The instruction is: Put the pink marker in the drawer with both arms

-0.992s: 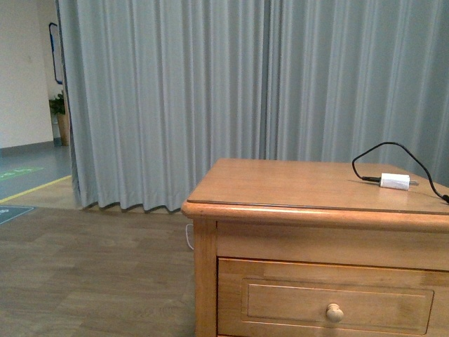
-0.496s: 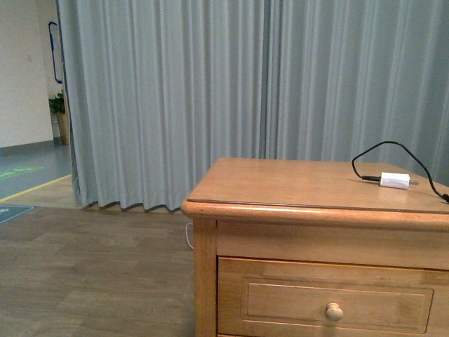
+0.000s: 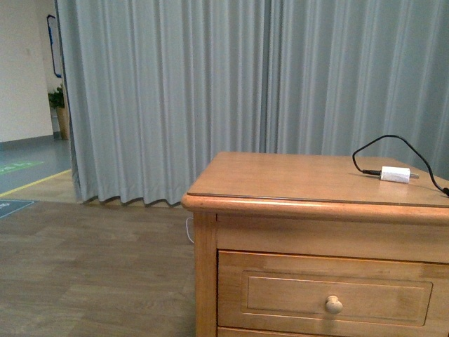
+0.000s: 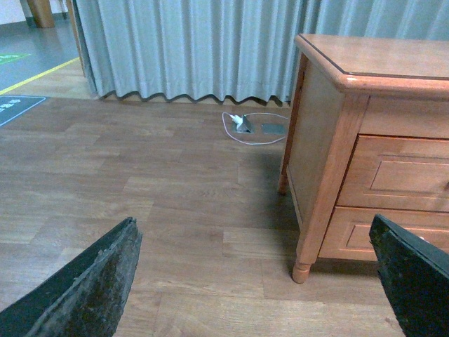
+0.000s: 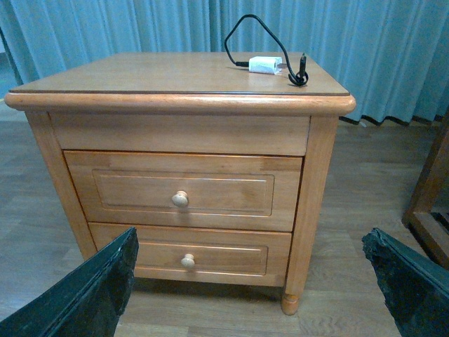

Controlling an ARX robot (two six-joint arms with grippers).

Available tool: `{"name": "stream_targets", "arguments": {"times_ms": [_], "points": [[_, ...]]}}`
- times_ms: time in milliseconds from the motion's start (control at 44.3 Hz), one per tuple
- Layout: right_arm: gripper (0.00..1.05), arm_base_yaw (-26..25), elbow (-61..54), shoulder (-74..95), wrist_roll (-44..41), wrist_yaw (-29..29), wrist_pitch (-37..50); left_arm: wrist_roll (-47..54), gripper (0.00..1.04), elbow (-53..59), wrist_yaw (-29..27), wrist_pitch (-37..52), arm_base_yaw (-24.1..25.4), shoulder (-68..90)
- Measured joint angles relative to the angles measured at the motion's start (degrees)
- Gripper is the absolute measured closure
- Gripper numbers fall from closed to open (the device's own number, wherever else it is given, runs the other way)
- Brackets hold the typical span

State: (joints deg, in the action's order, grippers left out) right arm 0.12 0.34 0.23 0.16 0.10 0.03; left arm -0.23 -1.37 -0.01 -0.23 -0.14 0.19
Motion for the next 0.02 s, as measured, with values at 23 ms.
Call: {"name": "stream_targets", "arguments": {"times_ms": [23], "points": [[0.08, 0.0, 0.0, 0.0, 0.0, 0.0, 0.0, 0.0, 0.06, 0.0, 0.0, 0.0, 0.0, 0.0]]}}
